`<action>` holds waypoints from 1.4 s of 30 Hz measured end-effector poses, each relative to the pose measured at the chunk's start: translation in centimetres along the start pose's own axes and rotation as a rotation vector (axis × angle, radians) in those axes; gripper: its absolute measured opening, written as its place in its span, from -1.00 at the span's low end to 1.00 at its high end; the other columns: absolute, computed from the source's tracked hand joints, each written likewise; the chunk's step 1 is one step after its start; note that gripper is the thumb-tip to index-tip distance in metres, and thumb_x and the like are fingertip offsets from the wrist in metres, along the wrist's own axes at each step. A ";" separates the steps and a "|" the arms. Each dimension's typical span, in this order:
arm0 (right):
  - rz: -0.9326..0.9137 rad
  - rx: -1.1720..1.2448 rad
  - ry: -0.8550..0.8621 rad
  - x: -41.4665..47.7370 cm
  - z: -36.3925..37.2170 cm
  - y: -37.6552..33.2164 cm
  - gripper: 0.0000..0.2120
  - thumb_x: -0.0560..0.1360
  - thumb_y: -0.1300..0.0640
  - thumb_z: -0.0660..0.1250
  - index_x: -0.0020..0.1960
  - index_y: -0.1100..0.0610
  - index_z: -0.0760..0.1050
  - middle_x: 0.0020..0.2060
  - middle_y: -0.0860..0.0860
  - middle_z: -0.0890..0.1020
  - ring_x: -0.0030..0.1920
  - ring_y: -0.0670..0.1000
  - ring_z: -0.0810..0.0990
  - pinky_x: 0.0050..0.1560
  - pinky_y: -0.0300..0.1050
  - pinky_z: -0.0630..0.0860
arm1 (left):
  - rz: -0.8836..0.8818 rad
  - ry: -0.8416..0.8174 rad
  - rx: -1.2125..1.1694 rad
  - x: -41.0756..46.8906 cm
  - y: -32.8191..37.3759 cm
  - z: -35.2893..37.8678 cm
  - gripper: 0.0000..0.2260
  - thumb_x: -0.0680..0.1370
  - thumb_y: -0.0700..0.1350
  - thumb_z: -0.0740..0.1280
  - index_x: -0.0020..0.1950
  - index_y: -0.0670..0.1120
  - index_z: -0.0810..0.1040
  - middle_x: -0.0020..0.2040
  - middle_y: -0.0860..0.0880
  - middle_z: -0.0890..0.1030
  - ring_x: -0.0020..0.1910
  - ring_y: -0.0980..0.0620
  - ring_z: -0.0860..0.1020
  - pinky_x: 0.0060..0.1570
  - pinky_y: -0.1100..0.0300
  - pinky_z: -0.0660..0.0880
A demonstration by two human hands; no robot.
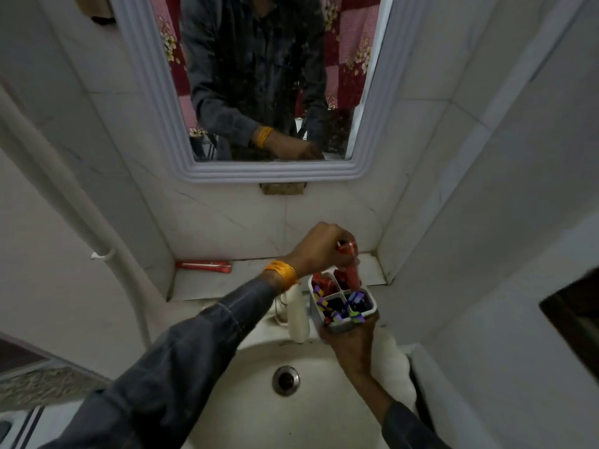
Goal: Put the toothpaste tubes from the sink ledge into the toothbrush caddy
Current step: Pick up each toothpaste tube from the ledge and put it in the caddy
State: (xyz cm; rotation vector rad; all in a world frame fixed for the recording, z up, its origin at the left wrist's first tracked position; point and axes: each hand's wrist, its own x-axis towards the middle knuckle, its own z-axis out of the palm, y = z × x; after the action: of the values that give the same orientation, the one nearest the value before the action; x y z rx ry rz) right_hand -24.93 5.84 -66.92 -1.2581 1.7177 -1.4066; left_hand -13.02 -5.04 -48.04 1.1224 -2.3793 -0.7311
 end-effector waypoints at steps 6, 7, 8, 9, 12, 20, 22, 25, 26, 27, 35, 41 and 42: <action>0.035 -0.113 -0.031 0.3 0.3 2.1 -0.04 0.18 -0.22 0.74 0.44 0.03 0.42 0.25 -0.08 0.62 0.28 -0.14 0.62 0.29 -0.34 0.56 | 0.022 -0.202 0.175 0.6 1.2 5.1 -0.91 0.43 -0.16 0.43 -0.10 -0.11 0.70 -0.12 -0.15 0.72 -0.10 -0.13 0.65 -0.10 0.13 0.54; 0.038 -0.150 -0.049 0.2 0.3 2.9 -0.01 0.19 -0.33 0.69 0.47 -0.01 0.37 0.28 -0.11 0.58 0.30 -0.12 0.59 0.33 -0.39 0.51 | 0.021 -0.252 0.204 0.6 1.2 5.8 -0.90 0.45 -0.17 0.41 -0.08 -0.12 0.70 -0.09 -0.16 0.71 -0.06 -0.14 0.64 -0.08 0.13 0.51; 0.042 -0.181 -0.059 0.0 0.4 2.9 0.00 0.20 -0.37 0.65 0.48 -0.01 0.34 0.30 -0.11 0.56 0.32 -0.10 0.58 0.35 -0.42 0.47 | 0.016 -0.297 0.226 0.6 1.0 6.4 -0.88 0.48 -0.18 0.39 -0.04 -0.13 0.70 -0.05 -0.18 0.70 -0.02 -0.15 0.63 -0.05 0.12 0.50; 0.036 -0.204 -0.067 -0.1 0.4 2.8 0.00 0.22 -0.38 0.63 0.48 0.00 0.33 0.32 -0.11 0.54 0.32 -0.08 0.57 0.35 -0.46 0.43 | 0.011 -0.332 0.240 0.6 0.8 6.9 -0.86 0.50 -0.17 0.37 0.00 -0.15 0.69 0.00 -0.20 0.69 0.02 -0.17 0.62 -0.03 0.10 0.49; 0.051 -0.188 -0.053 -0.4 0.3 1.9 -0.06 0.25 -0.14 0.72 0.47 0.10 0.36 0.30 -0.02 0.60 0.30 -0.03 0.60 0.38 -0.28 0.52 | 0.006 -0.376 0.247 0.8 0.2 7.4 -0.82 0.51 -0.14 0.38 0.05 -0.17 0.69 0.03 -0.18 0.70 0.03 -0.16 0.62 -0.05 0.16 0.45; 0.213 0.006 -0.124 -0.5 -1.1 2.2 -0.30 0.30 0.33 0.71 0.36 0.24 0.49 0.11 0.03 0.72 0.09 -0.04 0.76 0.06 -0.08 0.73 | -0.088 -0.143 -0.095 -2.1 -4.6 0.2 -0.89 0.44 -0.25 0.44 -0.08 -0.13 0.72 -0.17 -0.08 0.75 -0.24 0.08 0.68 -0.15 0.24 0.59; 0.191 0.049 -0.132 -0.4 -0.8 2.6 -0.20 0.27 0.44 0.69 0.42 0.25 0.44 0.20 0.07 0.69 0.19 -0.03 0.73 0.06 -0.25 0.69 | -0.238 0.040 -0.026 -4.1 -9.1 -1.5 -0.90 0.47 -0.22 0.44 -0.05 -0.14 0.72 -0.15 -0.12 0.75 -0.19 -0.02 0.71 -0.08 0.18 0.61; 0.149 0.127 -0.130 -0.2 -0.3 3.8 0.09 0.14 0.46 0.73 0.56 0.30 0.26 0.41 0.15 0.55 0.32 -0.14 0.64 0.21 -0.24 0.63 | -0.652 0.160 0.169 -8.5 -16.8 -2.9 -0.84 0.51 -0.21 0.37 0.06 -0.13 0.67 0.06 -0.16 0.70 0.07 -0.17 0.65 0.11 0.09 0.56; 0.136 0.170 -0.138 -0.3 -0.3 3.5 0.11 0.13 0.40 0.75 0.55 0.31 0.25 0.42 0.16 0.54 0.33 -0.15 0.63 0.22 -0.32 0.60 | -0.753 0.130 0.196 -10.2 -18.9 -2.9 -0.78 0.52 -0.24 0.34 0.14 -0.15 0.64 0.15 -0.18 0.66 0.17 -0.19 0.61 0.19 0.06 0.52; 0.124 0.207 -0.150 -0.5 -0.2 2.8 0.09 0.13 0.41 0.74 0.53 0.34 0.26 0.40 0.16 0.54 0.31 -0.22 0.62 0.20 -0.42 0.56 | -0.800 0.089 0.221 -11.5 -21.0 -2.6 -0.71 0.52 -0.28 0.30 0.23 -0.15 0.59 0.26 -0.20 0.60 0.27 -0.20 0.54 0.28 0.05 0.45; 0.172 0.208 -0.131 -0.7 0.0 2.4 -0.23 0.28 0.63 0.58 0.38 0.26 0.40 0.23 0.10 0.61 0.17 -0.24 0.71 -0.06 -0.52 0.58 | -0.750 -0.058 0.426 -10.9 -22.7 -0.6 -0.61 0.64 0.04 0.21 0.29 -0.23 0.53 0.30 -0.26 0.53 0.27 -0.26 0.50 0.28 0.01 0.42; 0.107 0.230 -0.128 -0.9 -0.3 1.6 0.01 0.18 0.62 0.64 0.51 0.36 0.25 0.32 0.13 0.57 0.24 -0.33 0.64 0.09 -0.48 0.58 | -0.621 -0.005 0.484 -8.7 -19.5 -1.8 -0.58 0.66 0.09 0.14 0.00 -0.21 0.63 0.01 -0.22 0.66 0.07 -0.21 0.62 0.13 0.01 0.52; 0.087 0.216 -0.121 -0.9 -0.4 1.8 0.03 0.17 0.59 0.66 0.52 0.34 0.24 0.34 0.13 0.57 0.27 -0.30 0.63 0.11 -0.46 0.58 | -0.582 0.038 0.463 -7.8 -18.2 -2.6 -0.60 0.65 0.06 0.18 -0.13 -0.19 0.63 -0.13 -0.20 0.67 0.01 -0.21 0.64 0.10 0.00 0.54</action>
State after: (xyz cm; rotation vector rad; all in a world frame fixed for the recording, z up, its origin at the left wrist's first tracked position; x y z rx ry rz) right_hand -25.48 6.79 -68.68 -1.1138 1.4779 -1.3940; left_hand 3.66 -9.39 -58.24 2.0477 -2.2537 -0.3127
